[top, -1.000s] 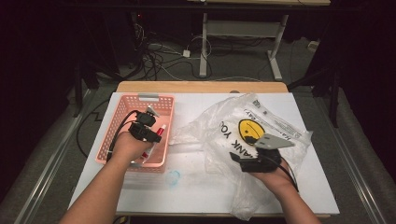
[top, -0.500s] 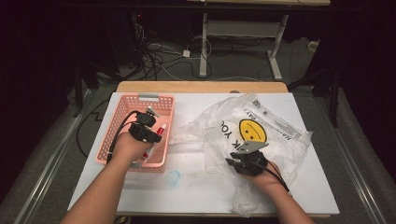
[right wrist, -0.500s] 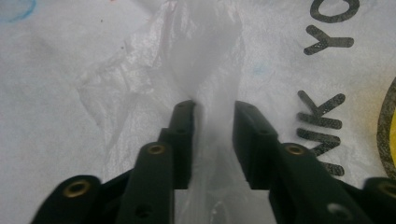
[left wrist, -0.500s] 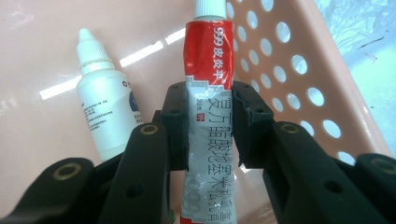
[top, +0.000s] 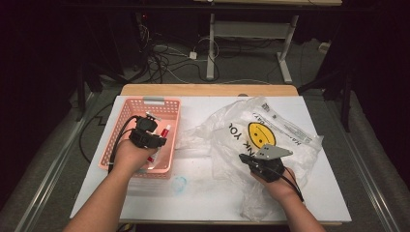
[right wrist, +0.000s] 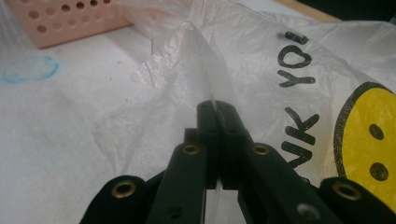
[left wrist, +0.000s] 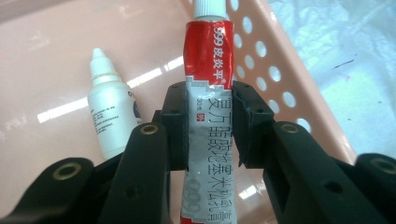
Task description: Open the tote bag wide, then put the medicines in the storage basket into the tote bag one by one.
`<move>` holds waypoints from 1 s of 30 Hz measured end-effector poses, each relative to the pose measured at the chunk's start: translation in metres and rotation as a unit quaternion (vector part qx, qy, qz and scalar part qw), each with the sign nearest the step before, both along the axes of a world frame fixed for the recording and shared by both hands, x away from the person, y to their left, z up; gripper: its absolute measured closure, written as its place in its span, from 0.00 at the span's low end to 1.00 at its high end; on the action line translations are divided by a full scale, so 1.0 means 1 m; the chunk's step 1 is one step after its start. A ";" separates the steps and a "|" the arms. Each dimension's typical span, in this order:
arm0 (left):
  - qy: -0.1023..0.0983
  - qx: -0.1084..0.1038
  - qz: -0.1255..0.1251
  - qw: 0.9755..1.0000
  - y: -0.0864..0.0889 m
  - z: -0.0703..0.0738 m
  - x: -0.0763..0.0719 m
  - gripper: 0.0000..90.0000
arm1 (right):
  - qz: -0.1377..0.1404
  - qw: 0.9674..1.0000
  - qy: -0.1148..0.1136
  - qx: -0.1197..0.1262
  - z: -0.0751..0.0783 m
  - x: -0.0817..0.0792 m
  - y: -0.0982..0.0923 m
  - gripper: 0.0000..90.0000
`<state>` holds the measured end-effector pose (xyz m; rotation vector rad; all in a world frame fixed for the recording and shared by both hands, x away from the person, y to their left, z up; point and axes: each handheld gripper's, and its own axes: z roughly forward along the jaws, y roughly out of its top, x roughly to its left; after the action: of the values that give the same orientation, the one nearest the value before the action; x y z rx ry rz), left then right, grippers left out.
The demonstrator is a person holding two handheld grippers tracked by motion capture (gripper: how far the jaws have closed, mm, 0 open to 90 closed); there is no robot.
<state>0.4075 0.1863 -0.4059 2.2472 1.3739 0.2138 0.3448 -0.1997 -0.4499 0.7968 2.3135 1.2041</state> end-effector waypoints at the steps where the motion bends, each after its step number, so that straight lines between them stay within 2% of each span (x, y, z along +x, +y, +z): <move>1: -0.005 -0.003 0.001 1.000 0.000 0.000 -0.002 0.75 | 0.000 1.000 -0.004 0.006 0.001 0.000 -0.001 1.00; 7: -0.039 -0.024 0.005 0.999 0.005 0.000 -0.011 0.75 | -0.006 0.999 -0.016 0.032 0.006 -0.001 -0.006 1.00; 11: -0.055 -0.037 0.011 0.998 0.007 0.000 -0.016 0.75 | -0.006 0.999 -0.023 0.042 0.008 -0.001 -0.007 1.00; 17: -0.082 -0.061 0.006 0.995 0.012 0.000 -0.024 0.75 | -0.014 0.998 -0.026 0.058 0.010 -0.002 -0.011 1.00; 21: -0.098 -0.062 -0.002 0.993 0.013 0.001 -0.030 0.75 | -0.016 0.998 -0.027 0.062 0.010 -0.001 -0.012 1.00; 24: -0.109 -0.073 -0.006 0.991 0.014 0.003 -0.035 0.75 | -0.016 0.998 -0.028 0.061 0.011 -0.002 -0.012 1.00; 28: -0.118 -0.075 -0.014 0.990 0.014 0.004 -0.041 0.75 | -0.014 0.997 -0.031 0.065 0.012 -0.003 -0.014 1.00; 30: -0.121 -0.084 -0.014 0.989 0.016 0.003 -0.043 0.75 | -0.012 0.997 -0.032 0.063 0.012 -0.003 -0.015 1.00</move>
<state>0.3645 0.2023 -0.4028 2.0251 1.1864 0.3364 0.3414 -0.2149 -0.4377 0.8145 2.1881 1.3569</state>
